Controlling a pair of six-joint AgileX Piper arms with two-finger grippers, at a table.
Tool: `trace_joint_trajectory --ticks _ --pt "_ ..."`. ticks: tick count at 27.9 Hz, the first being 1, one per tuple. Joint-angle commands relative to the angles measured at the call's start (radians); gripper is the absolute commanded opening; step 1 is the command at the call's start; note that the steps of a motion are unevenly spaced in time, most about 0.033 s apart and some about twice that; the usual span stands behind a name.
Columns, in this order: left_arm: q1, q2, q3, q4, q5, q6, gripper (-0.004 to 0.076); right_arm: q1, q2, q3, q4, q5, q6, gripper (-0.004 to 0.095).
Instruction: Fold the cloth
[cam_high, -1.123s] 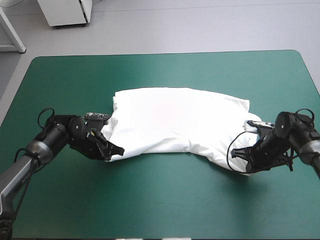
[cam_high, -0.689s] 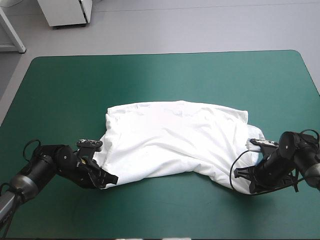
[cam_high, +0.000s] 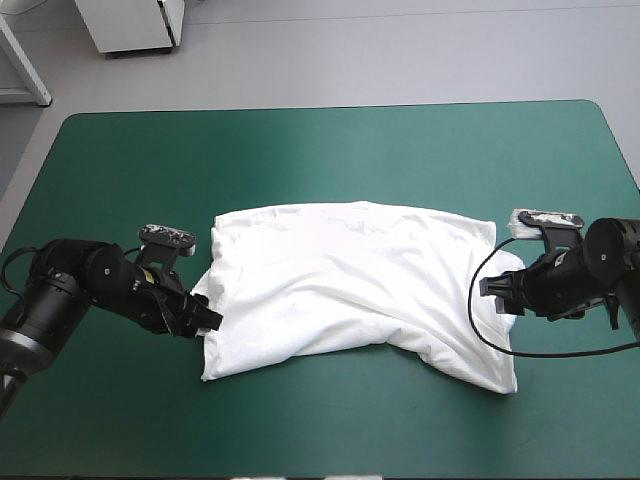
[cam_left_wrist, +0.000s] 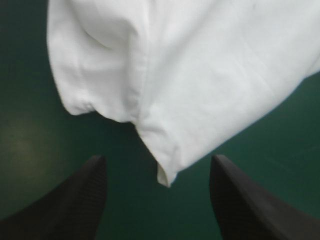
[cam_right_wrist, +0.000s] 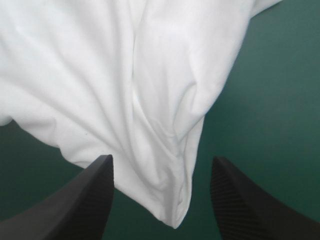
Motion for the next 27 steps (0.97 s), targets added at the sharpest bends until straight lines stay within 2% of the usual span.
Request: trace_joint_trajectory --ticks 1,4,11,17,27 --pt "0.0 -0.024 -0.08 0.076 -0.011 -0.026 0.0449 0.003 -0.035 -0.057 -0.038 0.027 0.017 0.0558" --pt "0.0 -0.016 -0.087 0.151 -0.025 -0.125 0.0449 0.003 -0.035 -0.057 -0.038 0.027 0.047 0.0554" --pt "0.015 0.085 -0.085 0.186 -0.077 -0.178 0.0441 0.003 -0.035 -0.057 -0.038 0.027 0.047 0.0554" --pt "0.098 0.18 -0.056 0.184 -0.085 -0.18 0.0441 0.003 -0.035 -0.057 -0.039 0.027 0.047 0.0554" --pt "0.104 0.253 0.051 0.141 -0.207 -0.184 0.042 0.003 -0.035 -0.057 -0.062 0.027 0.047 0.0554"
